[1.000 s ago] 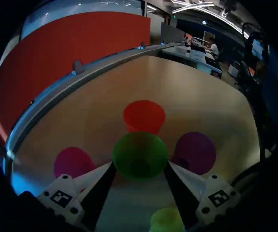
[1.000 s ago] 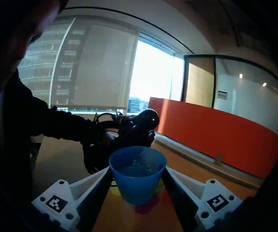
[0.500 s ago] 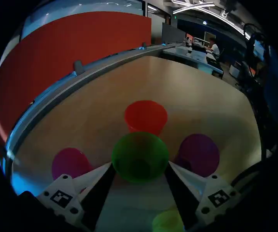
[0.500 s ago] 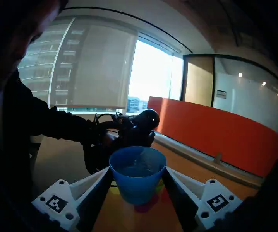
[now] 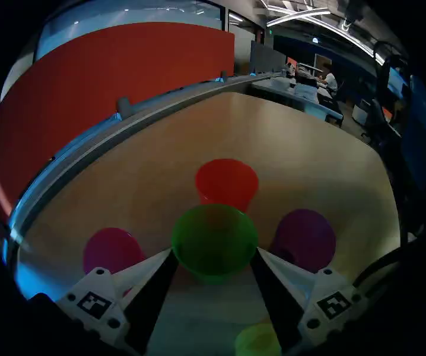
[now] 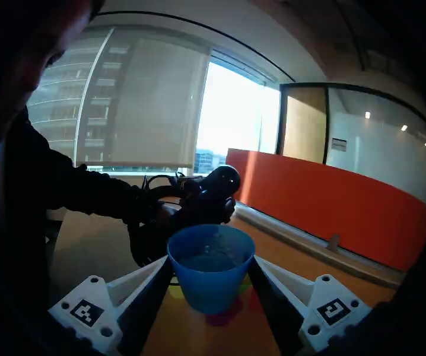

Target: Pour water

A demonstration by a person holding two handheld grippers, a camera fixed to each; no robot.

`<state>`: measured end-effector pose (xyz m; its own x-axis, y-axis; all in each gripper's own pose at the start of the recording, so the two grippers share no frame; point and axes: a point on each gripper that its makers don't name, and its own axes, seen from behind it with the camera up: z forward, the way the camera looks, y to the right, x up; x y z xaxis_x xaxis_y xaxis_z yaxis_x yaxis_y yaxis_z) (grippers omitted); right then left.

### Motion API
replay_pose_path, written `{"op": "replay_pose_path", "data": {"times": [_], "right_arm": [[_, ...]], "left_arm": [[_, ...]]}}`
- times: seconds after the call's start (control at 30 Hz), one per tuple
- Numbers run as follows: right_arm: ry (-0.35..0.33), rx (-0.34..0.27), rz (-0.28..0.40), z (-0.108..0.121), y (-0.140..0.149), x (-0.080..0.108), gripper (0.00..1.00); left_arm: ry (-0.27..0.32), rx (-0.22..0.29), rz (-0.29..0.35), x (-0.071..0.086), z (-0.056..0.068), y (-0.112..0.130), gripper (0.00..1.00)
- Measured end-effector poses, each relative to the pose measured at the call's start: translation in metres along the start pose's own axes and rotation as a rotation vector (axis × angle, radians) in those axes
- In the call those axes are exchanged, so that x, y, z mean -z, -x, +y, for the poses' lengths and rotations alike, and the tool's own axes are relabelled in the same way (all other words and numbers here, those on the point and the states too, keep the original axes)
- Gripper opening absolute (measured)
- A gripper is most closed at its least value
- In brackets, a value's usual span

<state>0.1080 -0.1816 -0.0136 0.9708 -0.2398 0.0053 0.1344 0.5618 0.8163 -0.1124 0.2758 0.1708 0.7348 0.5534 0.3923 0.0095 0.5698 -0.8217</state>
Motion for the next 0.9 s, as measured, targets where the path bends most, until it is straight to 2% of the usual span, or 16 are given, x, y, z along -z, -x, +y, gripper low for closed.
{"op": "replay_pose_path", "data": {"times": [0.9], "right_arm": [[-0.006, -0.018, 0.004, -0.007, -0.008, -0.001, 0.89]], "left_arm": [[-0.037, -0.007, 0.059, 0.021, -0.005, -0.011, 0.84]]}}
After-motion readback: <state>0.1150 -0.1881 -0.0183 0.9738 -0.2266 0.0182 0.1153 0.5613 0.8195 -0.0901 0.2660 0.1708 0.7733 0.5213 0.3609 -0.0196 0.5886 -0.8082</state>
